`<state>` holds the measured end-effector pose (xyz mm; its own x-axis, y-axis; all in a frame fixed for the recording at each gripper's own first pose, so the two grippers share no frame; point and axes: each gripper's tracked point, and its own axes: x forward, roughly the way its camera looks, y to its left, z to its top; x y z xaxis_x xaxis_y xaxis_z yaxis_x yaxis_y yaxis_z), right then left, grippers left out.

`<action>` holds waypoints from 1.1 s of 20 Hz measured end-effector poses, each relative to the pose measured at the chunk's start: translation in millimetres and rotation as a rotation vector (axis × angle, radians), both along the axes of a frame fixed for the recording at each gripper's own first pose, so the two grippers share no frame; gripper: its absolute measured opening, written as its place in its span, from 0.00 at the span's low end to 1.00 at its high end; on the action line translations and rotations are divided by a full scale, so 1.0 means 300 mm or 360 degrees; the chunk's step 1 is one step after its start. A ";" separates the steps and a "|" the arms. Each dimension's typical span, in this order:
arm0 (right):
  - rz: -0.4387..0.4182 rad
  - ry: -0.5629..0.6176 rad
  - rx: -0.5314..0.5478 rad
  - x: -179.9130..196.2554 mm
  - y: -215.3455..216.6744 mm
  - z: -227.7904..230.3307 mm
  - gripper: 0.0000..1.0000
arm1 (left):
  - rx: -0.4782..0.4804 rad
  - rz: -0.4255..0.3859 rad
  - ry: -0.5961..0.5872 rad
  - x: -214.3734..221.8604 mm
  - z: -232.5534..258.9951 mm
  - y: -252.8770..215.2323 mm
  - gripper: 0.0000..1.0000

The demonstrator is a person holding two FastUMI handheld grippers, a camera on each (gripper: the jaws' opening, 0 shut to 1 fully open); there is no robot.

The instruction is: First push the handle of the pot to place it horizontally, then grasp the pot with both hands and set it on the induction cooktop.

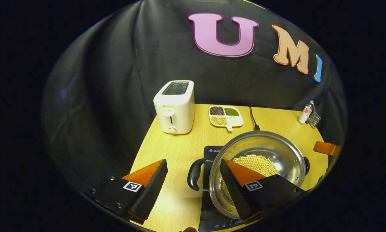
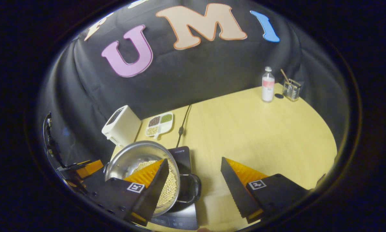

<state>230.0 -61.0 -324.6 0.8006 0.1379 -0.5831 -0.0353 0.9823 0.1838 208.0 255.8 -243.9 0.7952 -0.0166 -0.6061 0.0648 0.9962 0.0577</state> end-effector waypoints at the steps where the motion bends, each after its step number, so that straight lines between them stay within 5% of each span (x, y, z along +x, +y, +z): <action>1: -0.0011 -0.0034 -0.0005 -0.010 -0.009 0.035 0.92 | 0.0006 0.0012 -0.0033 -0.014 0.029 0.000 1.00; 3: -0.0026 -0.0099 0.0012 -0.034 -0.017 0.107 1.00 | 0.0011 0.0043 -0.0096 -0.038 0.081 0.000 0.99; 6: -0.0036 -0.0197 0.0023 -0.061 -0.046 0.211 1.00 | 0.0054 0.0045 -0.0188 -0.074 0.160 -0.019 0.99; 7: -0.0033 -0.0226 0.0020 -0.072 -0.057 0.243 0.92 | 0.0069 0.0043 -0.0223 -0.080 0.189 -0.028 0.99; 8: -0.0032 -0.0259 0.0012 -0.078 -0.071 0.277 1.00 | 0.0074 0.0047 -0.0268 -0.088 0.219 -0.045 0.99; 14: 0.0029 -0.0463 -0.0037 -0.103 -0.176 0.487 1.00 | 0.0172 0.0126 -0.0499 -0.168 0.420 -0.122 0.98; 16: 0.0070 -0.0544 -0.0040 -0.112 -0.224 0.568 1.00 | 0.0166 0.0161 -0.0590 -0.210 0.503 -0.183 0.98; 17: 0.0091 -0.0591 -0.0040 -0.111 -0.249 0.606 0.92 | 0.0154 0.0178 -0.0636 -0.236 0.534 -0.229 0.98; 22: 0.0204 -0.0826 -0.0055 -0.160 -0.418 0.814 0.92 | 0.0083 0.0260 -0.0842 -0.346 0.695 -0.473 0.99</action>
<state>182.0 -186.5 -80.4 0.9628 0.2414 -0.1211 -0.2332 0.9693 0.0781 104.2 114.0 -35.3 0.9811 0.1516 -0.1202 -0.1413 0.9859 0.0900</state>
